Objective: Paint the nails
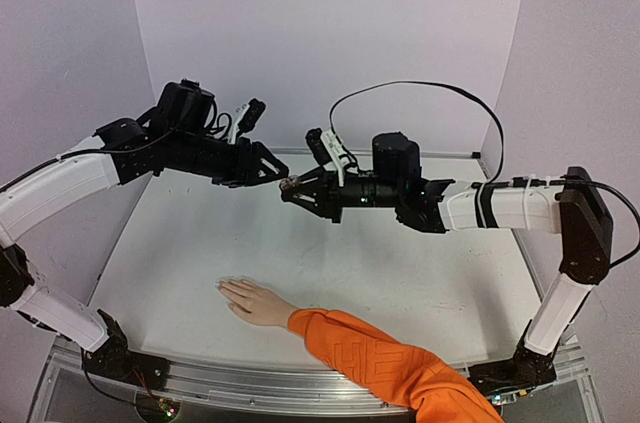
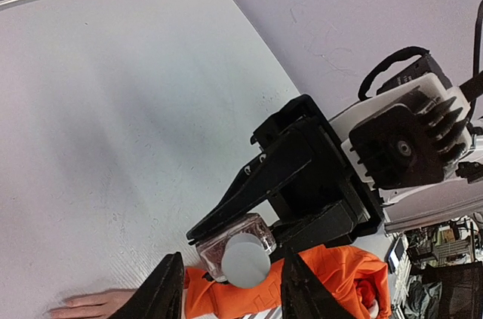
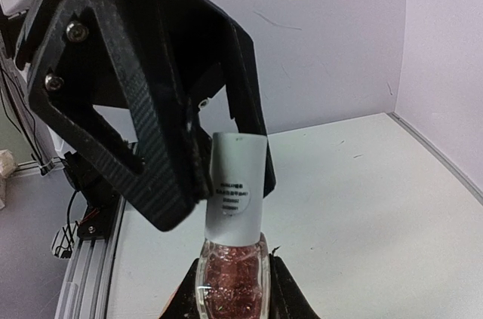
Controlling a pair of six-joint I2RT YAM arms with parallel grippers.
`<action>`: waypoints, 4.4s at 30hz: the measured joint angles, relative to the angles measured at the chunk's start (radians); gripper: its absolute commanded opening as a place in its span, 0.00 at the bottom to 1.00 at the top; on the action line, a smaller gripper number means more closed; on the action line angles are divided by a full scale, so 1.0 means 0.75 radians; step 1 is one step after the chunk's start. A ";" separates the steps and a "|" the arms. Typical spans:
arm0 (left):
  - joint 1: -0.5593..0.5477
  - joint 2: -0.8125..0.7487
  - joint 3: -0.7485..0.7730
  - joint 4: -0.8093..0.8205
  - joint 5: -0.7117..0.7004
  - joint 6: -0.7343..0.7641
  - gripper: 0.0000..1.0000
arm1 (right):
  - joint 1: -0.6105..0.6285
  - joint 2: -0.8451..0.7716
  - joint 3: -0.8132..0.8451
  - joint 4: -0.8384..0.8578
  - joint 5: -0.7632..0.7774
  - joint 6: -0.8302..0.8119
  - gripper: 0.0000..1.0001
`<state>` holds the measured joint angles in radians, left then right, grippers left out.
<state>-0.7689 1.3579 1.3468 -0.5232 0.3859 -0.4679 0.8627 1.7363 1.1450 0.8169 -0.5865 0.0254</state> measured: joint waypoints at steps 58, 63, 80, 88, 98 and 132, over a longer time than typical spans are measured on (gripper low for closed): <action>0.003 -0.012 0.037 -0.015 -0.063 0.006 0.00 | 0.000 0.022 0.036 -0.053 -0.031 -0.065 0.00; 0.003 -0.012 0.037 -0.015 -0.065 0.008 0.00 | 0.000 0.024 0.036 -0.053 -0.030 -0.065 0.00; 0.006 -0.027 0.037 -0.017 -0.066 0.026 0.00 | 0.000 0.026 0.036 -0.052 -0.031 -0.066 0.00; 0.006 -0.033 0.037 -0.024 -0.068 0.031 0.00 | 0.000 0.026 0.036 -0.053 -0.031 -0.066 0.00; 0.006 -0.048 0.037 -0.024 -0.078 0.031 0.00 | 0.000 0.026 0.036 -0.052 -0.031 -0.066 0.00; 0.007 -0.070 0.037 -0.024 -0.101 0.035 0.00 | 0.000 0.026 0.036 -0.051 -0.031 -0.065 0.00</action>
<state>-0.7635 1.3052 1.3743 -0.5415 0.3099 -0.4419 0.8627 1.7561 1.1721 0.7784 -0.6098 -0.0235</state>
